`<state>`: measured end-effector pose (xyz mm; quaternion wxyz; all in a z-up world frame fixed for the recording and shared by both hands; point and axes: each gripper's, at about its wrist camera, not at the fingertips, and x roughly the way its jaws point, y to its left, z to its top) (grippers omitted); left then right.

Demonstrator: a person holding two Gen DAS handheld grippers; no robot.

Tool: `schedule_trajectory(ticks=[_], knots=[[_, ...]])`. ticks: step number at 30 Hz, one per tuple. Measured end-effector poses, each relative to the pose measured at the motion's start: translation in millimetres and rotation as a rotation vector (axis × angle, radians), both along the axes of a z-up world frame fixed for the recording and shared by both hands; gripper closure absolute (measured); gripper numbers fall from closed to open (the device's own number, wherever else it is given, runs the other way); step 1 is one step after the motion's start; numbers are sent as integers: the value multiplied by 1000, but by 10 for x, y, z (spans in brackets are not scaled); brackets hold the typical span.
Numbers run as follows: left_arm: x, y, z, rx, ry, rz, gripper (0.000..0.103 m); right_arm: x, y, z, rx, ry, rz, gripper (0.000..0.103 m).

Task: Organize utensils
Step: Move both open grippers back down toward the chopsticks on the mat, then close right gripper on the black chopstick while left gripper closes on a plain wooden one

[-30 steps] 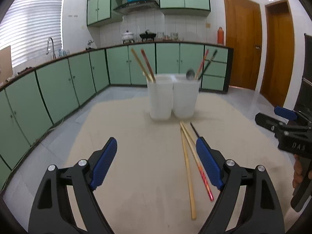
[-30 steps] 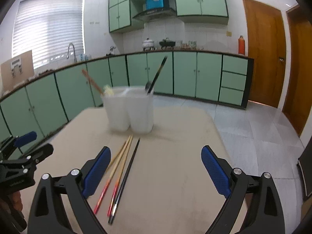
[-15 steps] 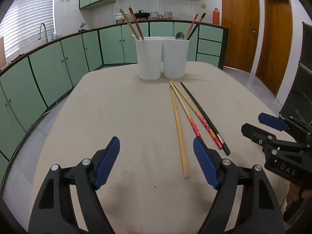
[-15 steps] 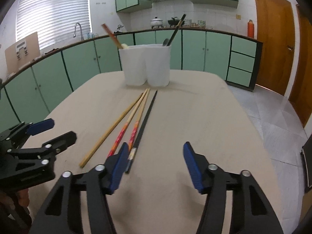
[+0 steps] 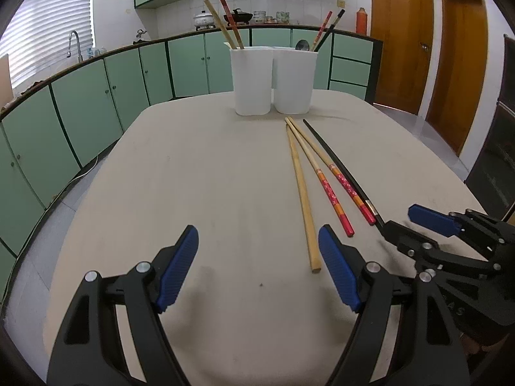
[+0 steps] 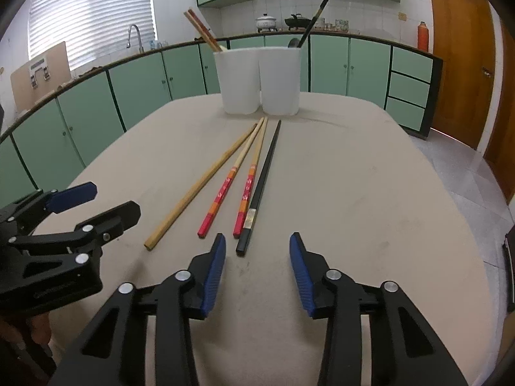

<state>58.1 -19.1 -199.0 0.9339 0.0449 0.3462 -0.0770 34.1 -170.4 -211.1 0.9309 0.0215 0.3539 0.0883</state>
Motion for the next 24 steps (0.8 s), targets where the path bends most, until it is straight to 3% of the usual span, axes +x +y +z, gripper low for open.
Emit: schedule_trajectory(ticks=[12, 14, 16, 24], knots=[[13, -14, -69, -3, 3, 12, 28, 16, 88, -55, -42, -24, -40, 76], [22, -2, -66, -7, 3, 13, 28, 23, 92, -66, -44, -25, -40, 83], [16, -4, -70, -7, 3, 9, 28, 29, 81, -73, -41, -23, -41, 96], [36, -107, -130, -10, 33, -28, 31, 63, -157, -42, 12, 2, -89, 97]])
